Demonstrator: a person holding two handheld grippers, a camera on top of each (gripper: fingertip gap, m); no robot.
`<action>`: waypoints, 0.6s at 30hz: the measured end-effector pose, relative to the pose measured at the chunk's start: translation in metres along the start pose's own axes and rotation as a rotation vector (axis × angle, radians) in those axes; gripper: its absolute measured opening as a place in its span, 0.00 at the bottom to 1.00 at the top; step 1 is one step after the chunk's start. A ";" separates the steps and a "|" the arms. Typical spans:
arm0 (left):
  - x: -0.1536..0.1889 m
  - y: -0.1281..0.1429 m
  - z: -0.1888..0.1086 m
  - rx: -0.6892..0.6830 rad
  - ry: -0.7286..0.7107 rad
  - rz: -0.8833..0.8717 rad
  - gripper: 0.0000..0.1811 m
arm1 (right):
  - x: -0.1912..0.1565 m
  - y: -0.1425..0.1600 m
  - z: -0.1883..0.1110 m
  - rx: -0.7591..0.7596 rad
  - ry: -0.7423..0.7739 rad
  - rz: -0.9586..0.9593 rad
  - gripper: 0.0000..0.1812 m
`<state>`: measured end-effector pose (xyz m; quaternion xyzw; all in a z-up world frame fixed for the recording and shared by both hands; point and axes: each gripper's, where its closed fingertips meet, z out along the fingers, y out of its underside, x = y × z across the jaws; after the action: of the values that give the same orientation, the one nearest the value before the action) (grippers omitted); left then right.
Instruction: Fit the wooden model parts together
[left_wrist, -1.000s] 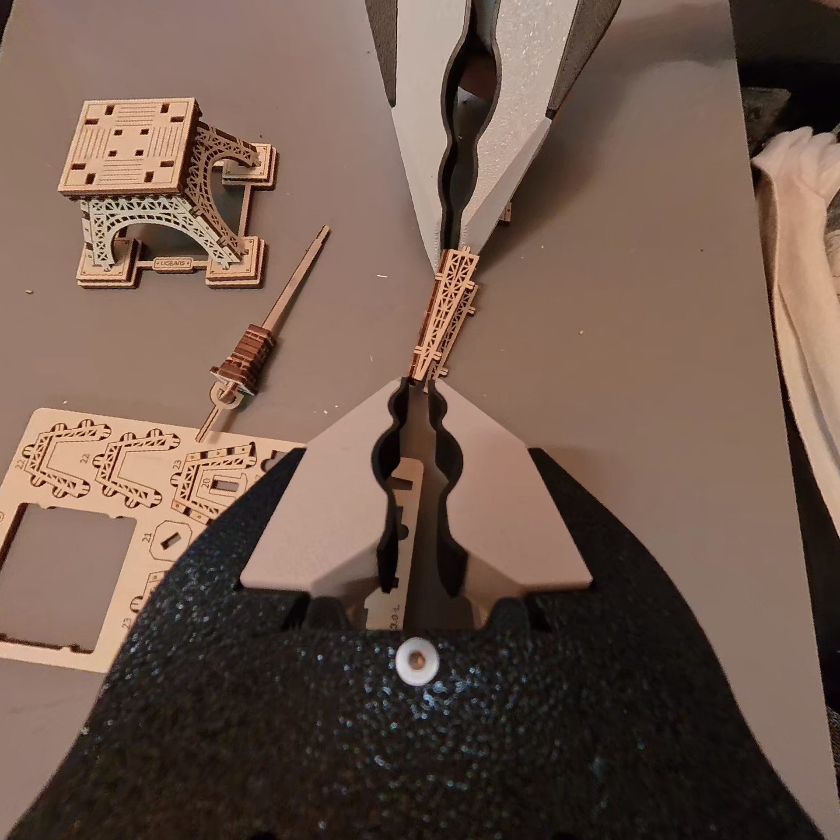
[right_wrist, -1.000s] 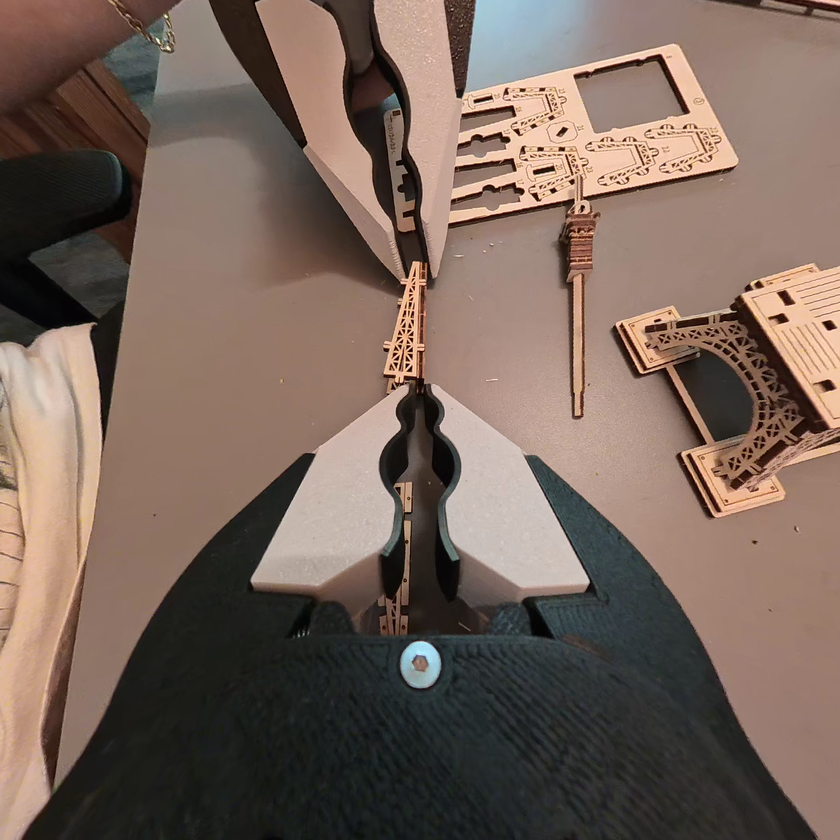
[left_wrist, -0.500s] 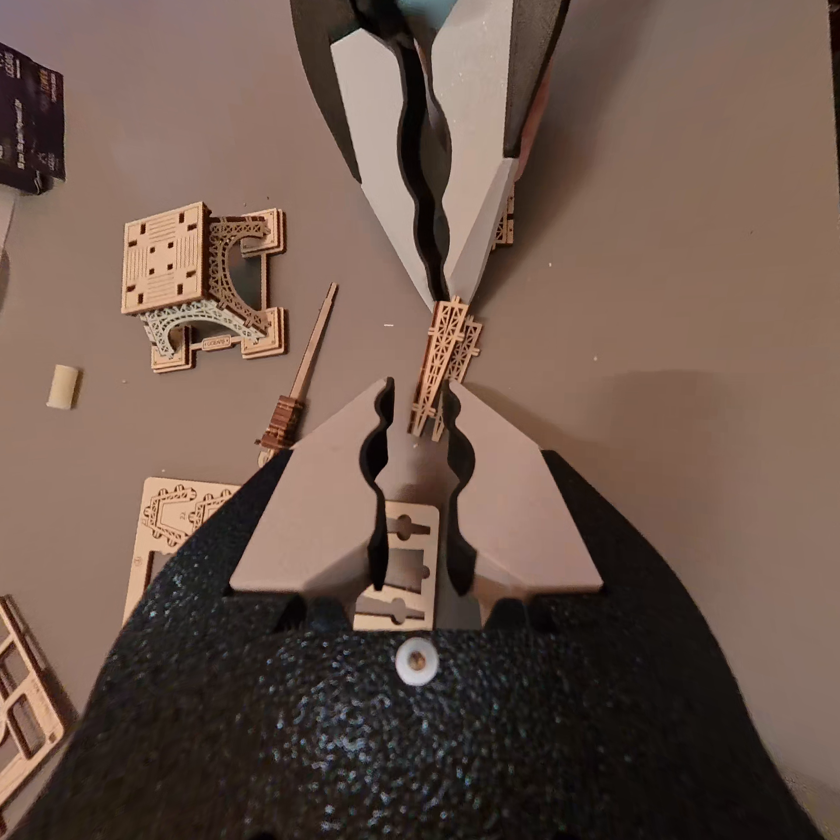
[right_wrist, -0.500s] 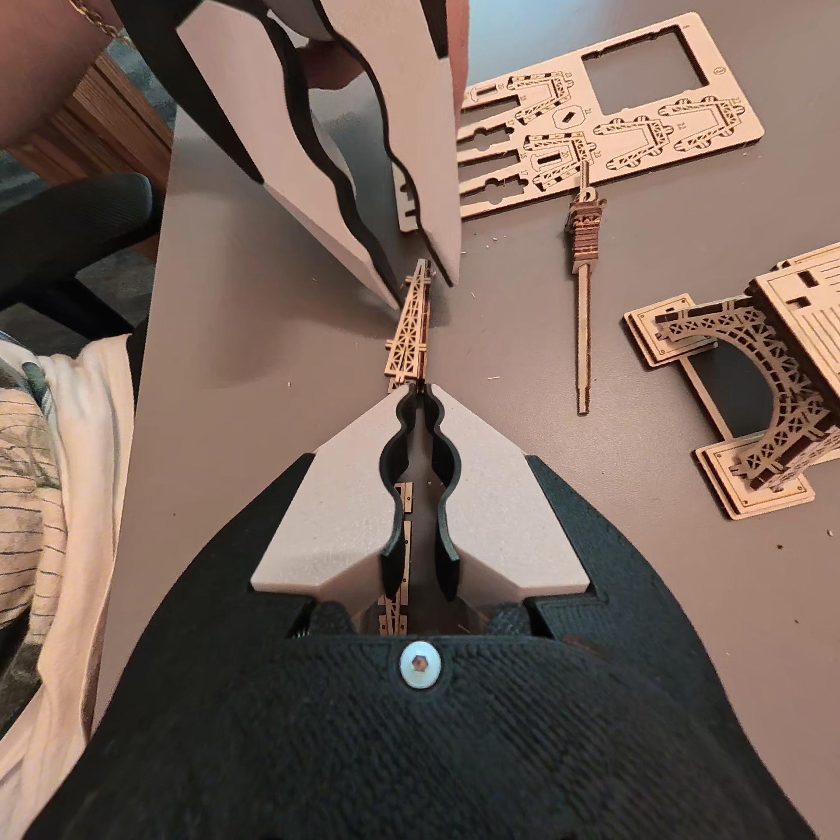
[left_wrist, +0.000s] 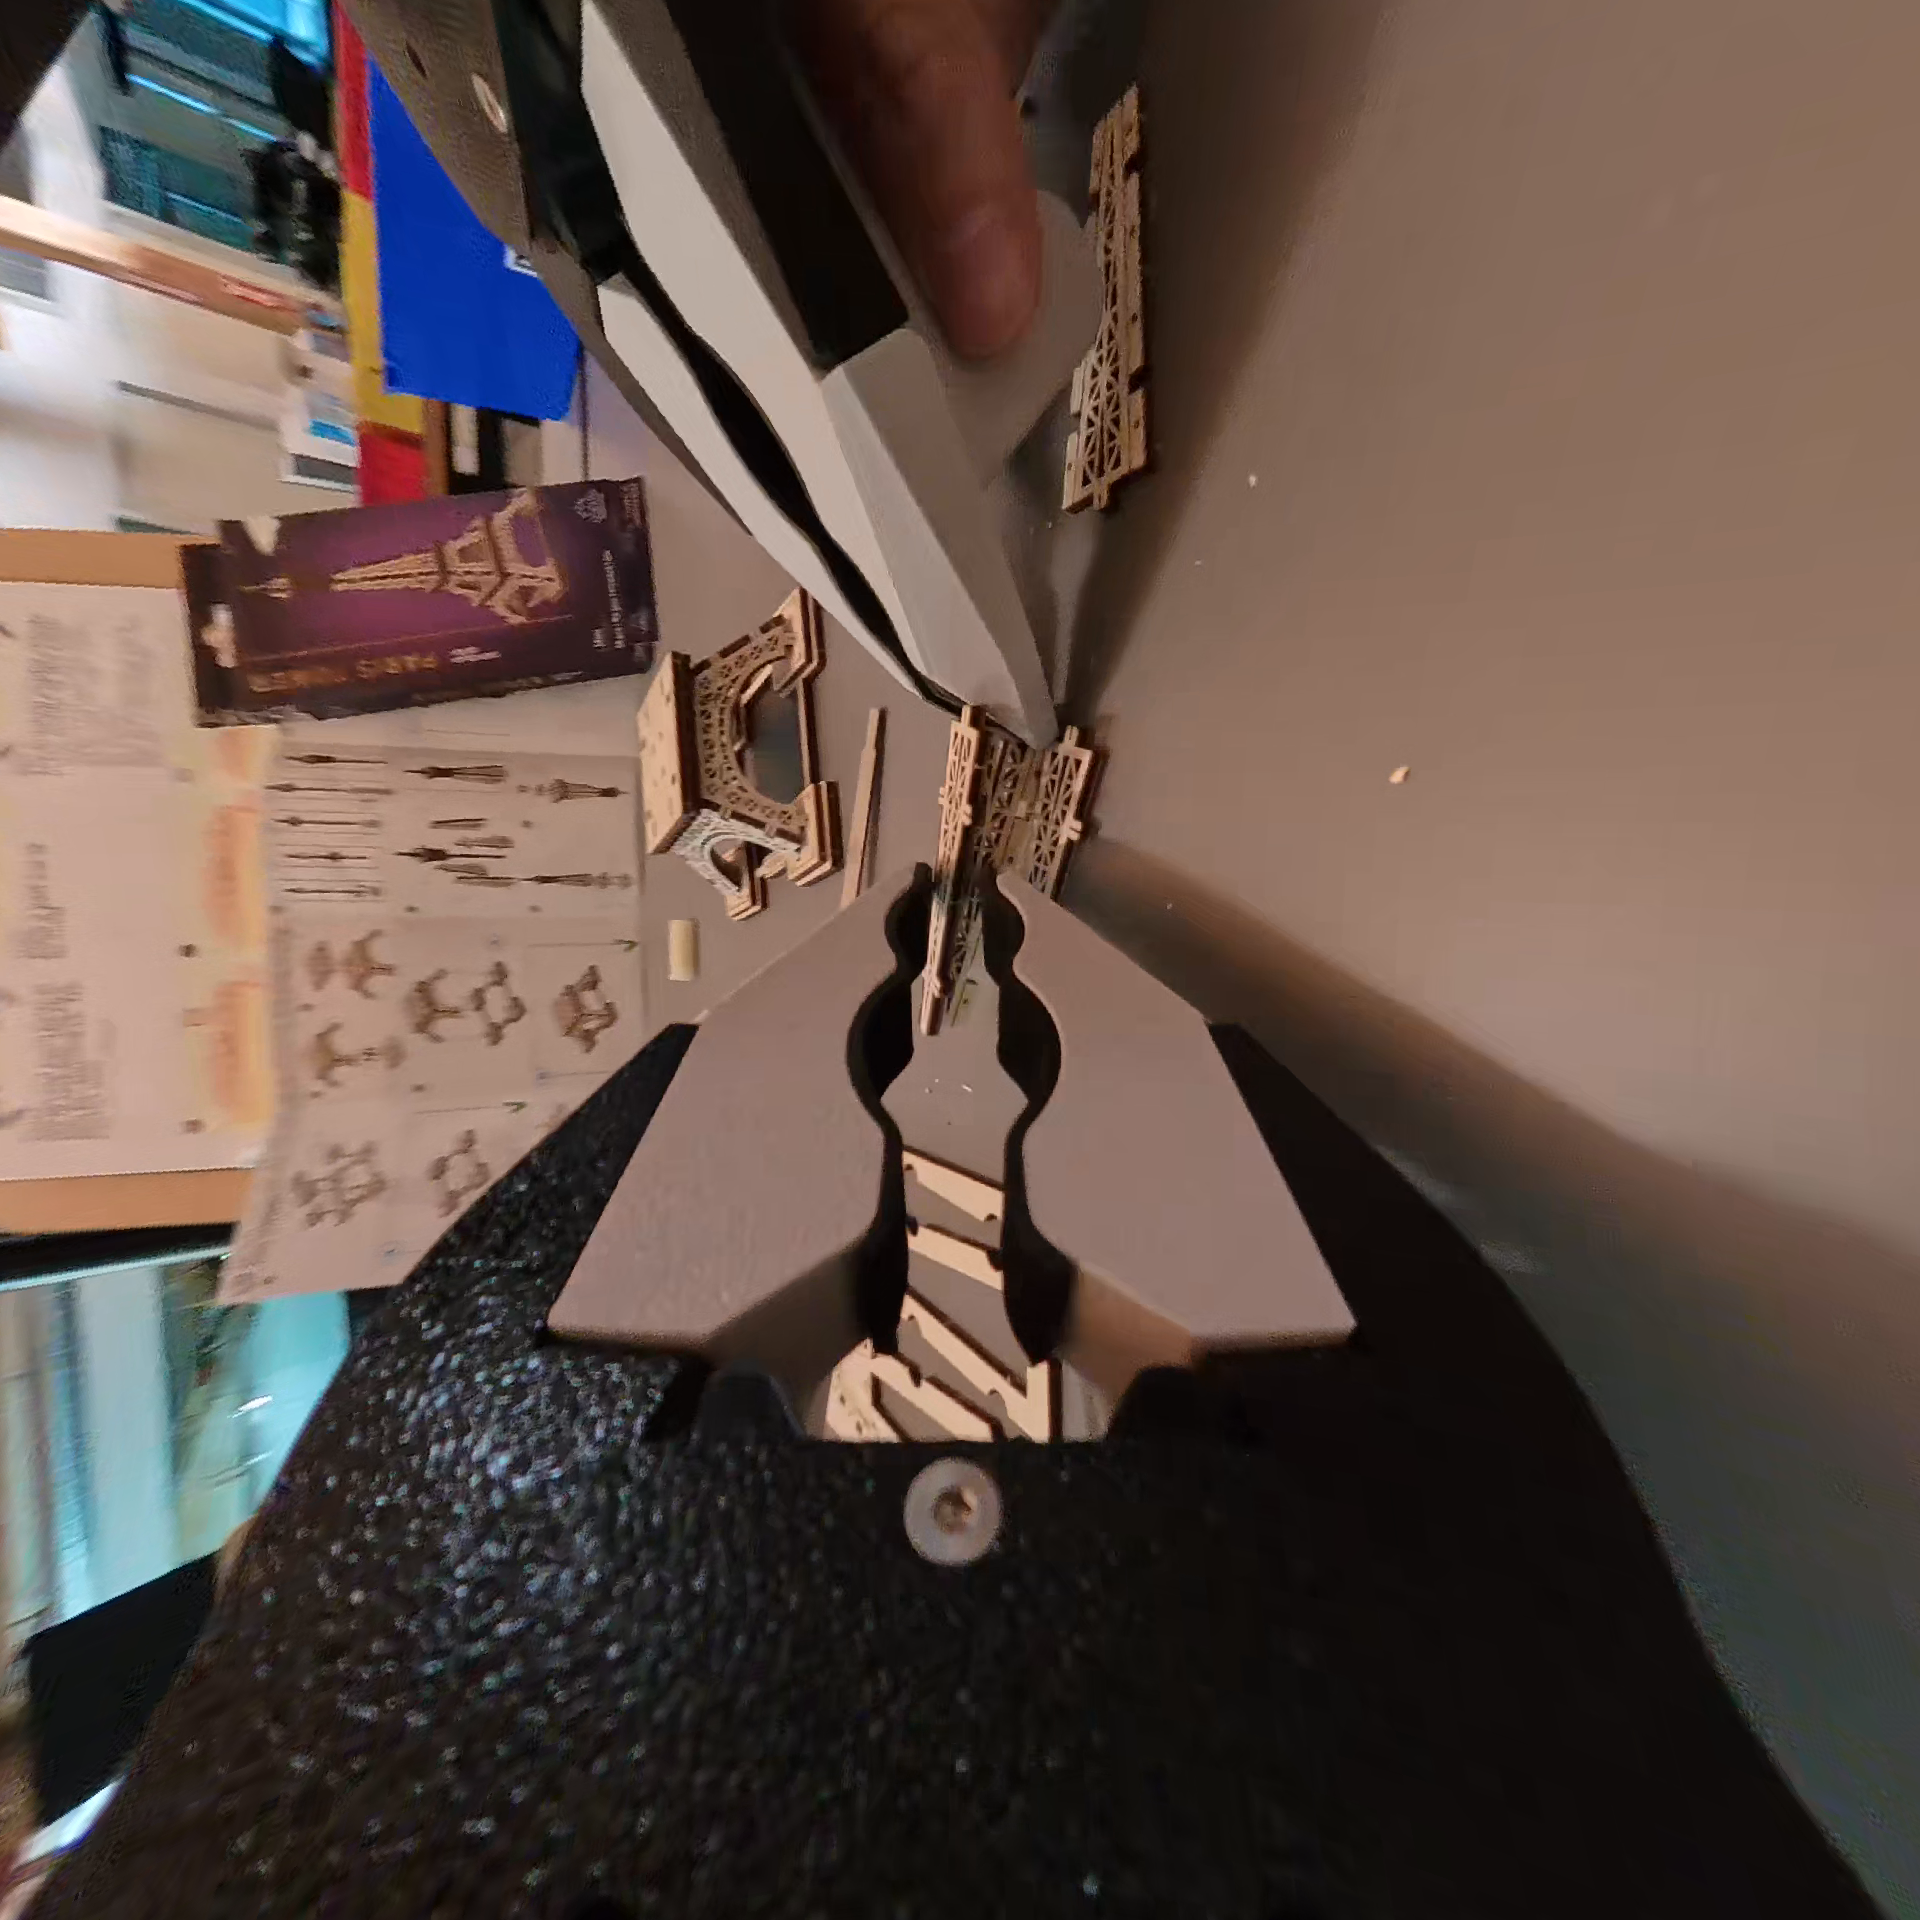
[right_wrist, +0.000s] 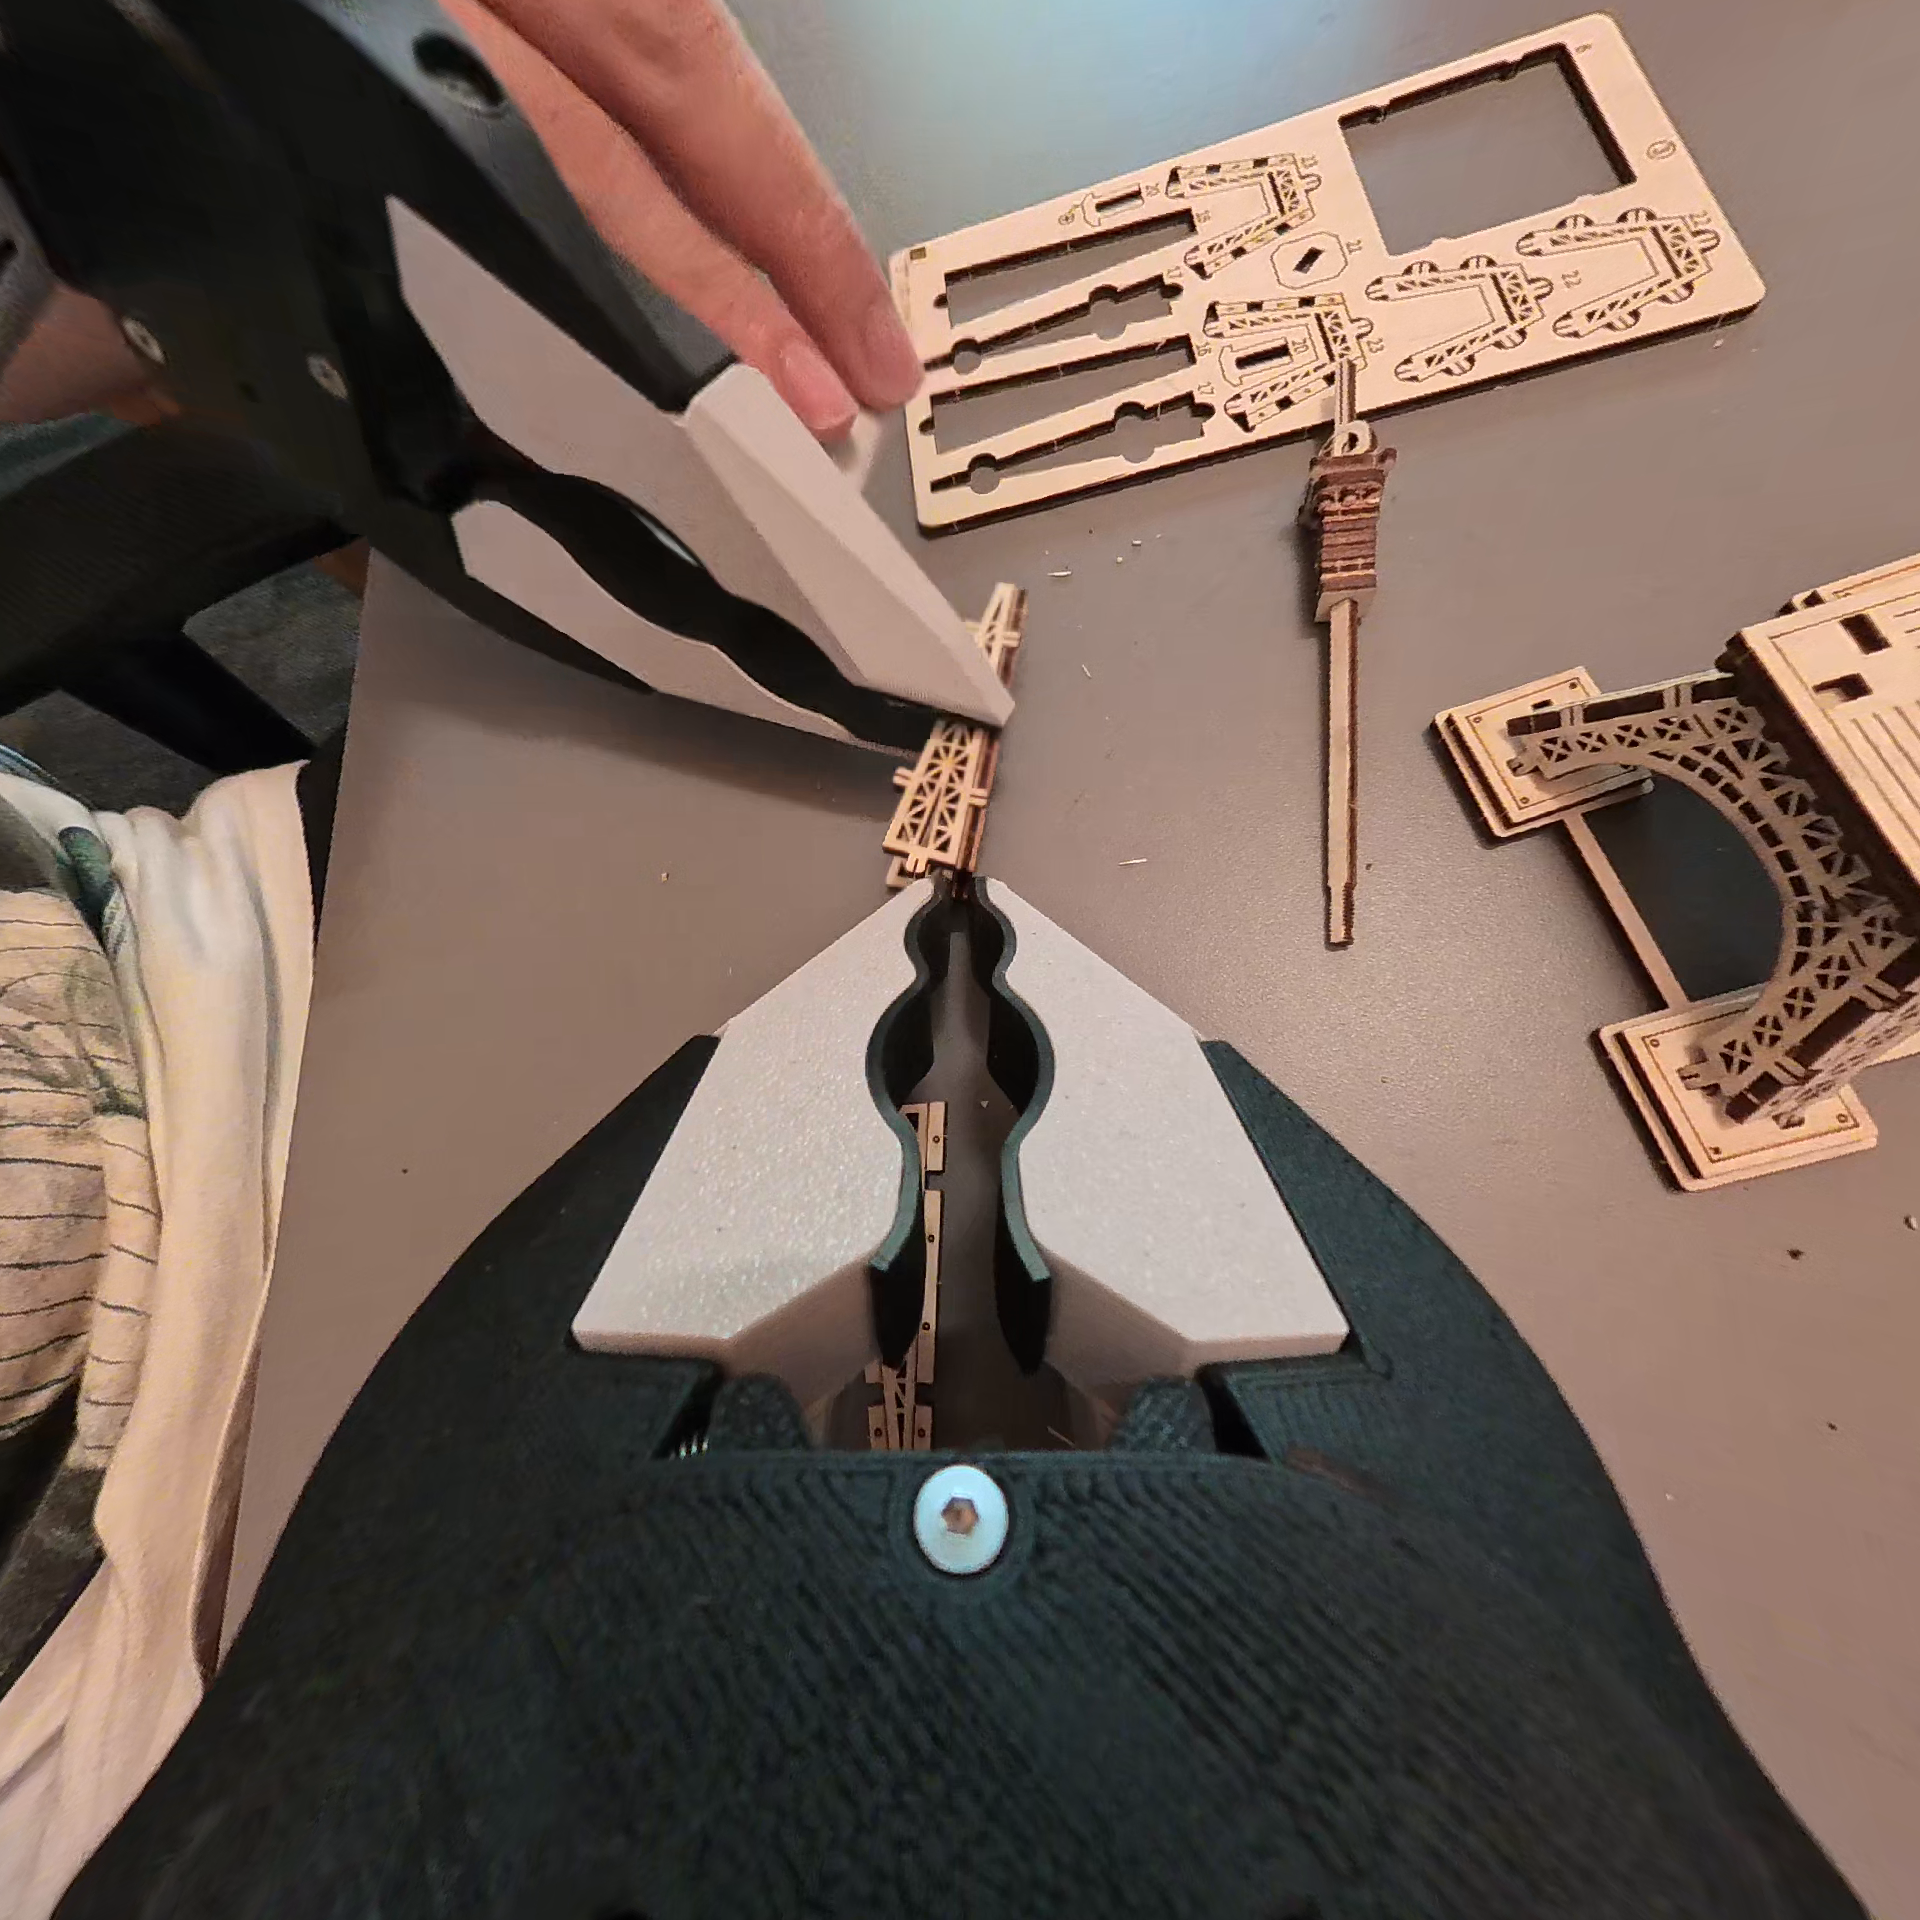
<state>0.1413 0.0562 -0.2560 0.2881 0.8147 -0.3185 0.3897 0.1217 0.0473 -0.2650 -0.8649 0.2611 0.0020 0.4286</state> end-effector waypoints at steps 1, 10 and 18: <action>-0.001 0.000 0.001 -0.015 -0.026 0.013 0.04 | 0.000 0.000 0.000 -0.001 0.004 -0.004 0.01; 0.004 -0.002 -0.009 -0.020 0.063 -0.052 0.06 | 0.000 0.000 0.000 -0.002 0.021 -0.025 0.01; -0.026 -0.010 -0.015 0.010 0.310 -0.396 0.01 | 0.000 0.000 0.001 -0.003 0.000 -0.009 0.01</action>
<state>0.1410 0.0555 -0.2244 0.1701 0.9038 -0.3446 0.1885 0.1222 0.0478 -0.2655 -0.8668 0.2573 0.0005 0.4271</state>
